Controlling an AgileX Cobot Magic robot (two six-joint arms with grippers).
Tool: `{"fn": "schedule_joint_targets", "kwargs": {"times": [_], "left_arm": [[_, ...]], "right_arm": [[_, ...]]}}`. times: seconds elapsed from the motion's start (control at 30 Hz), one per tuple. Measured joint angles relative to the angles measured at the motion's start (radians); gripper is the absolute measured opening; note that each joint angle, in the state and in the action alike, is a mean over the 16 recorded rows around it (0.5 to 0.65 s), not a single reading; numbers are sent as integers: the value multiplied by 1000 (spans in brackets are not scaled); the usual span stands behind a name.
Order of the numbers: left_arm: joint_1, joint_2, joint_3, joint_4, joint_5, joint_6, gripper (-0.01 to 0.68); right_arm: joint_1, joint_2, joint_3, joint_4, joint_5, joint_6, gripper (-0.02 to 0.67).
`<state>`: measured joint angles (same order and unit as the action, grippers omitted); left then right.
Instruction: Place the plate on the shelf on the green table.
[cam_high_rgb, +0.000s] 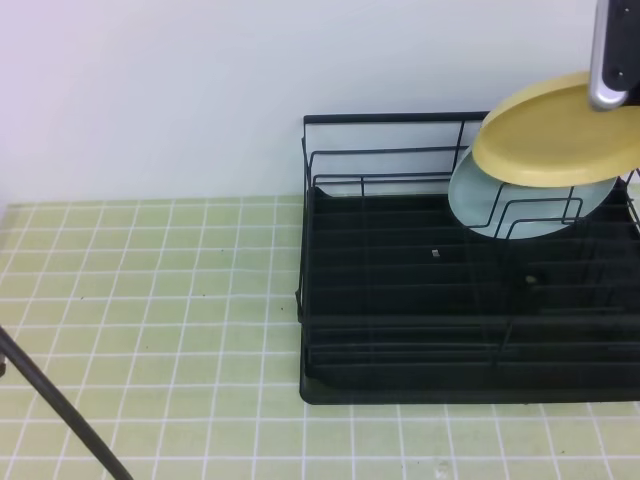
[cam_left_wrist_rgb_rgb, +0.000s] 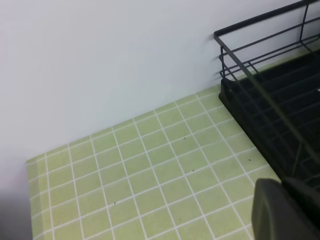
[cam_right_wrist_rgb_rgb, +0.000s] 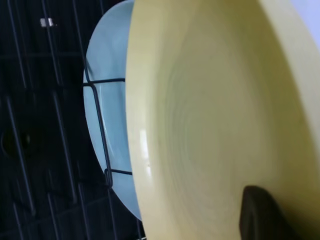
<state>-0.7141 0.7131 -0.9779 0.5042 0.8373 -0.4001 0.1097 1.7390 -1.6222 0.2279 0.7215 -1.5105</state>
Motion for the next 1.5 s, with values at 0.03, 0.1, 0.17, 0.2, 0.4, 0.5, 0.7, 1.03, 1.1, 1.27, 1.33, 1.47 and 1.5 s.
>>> {"fn": "schedule_joint_targets", "kwargs": {"times": [0.03, 0.1, 0.17, 0.2, 0.4, 0.5, 0.7, 1.03, 1.1, 1.27, 1.33, 1.47, 1.5], "left_arm": [[0, -1, 0, 0, -1, 0, -1], [0, -1, 0, 0, -1, 0, -1], [0, -1, 0, 0, -2, 0, -1], [0, -2, 0, 1, -2, 0, -1], [12, -6, 0, 4, -10, 0, -1], [30, -12, 0, 6, -17, 0, -1], [96, -25, 0, 8, -30, 0, -1], [270, -65, 0, 6, -28, 0, -1], [307, -80, 0, 5, -26, 0, -1], [396, -131, 1, 5, -25, 0, -1], [430, -156, 1, 3, -25, -4, -1], [496, -210, 7, -3, -30, -29, -1], [512, -223, 12, -5, -33, -39, -1]], "right_arm": [[0, 2, 0, -1, -4, -1, 3], [0, 7, -1, -2, -10, -3, 3], [0, 12, -1, -2, -12, -5, 3], [0, 16, -1, -2, -12, -6, 3], [0, 38, -2, -3, -9, -14, 3], [0, 47, -2, -3, -9, -21, 3], [0, 67, -2, -4, -10, -43, -4], [0, 102, -1, 37, -16, -66, 7], [0, 110, -1, 51, -17, -66, 15], [0, 124, -1, 88, -19, -63, 50], [0, 128, -1, 101, -19, -57, 68], [0, 131, -1, 112, -19, -31, 110], [0, 131, -1, 112, -20, -21, 121]]}}
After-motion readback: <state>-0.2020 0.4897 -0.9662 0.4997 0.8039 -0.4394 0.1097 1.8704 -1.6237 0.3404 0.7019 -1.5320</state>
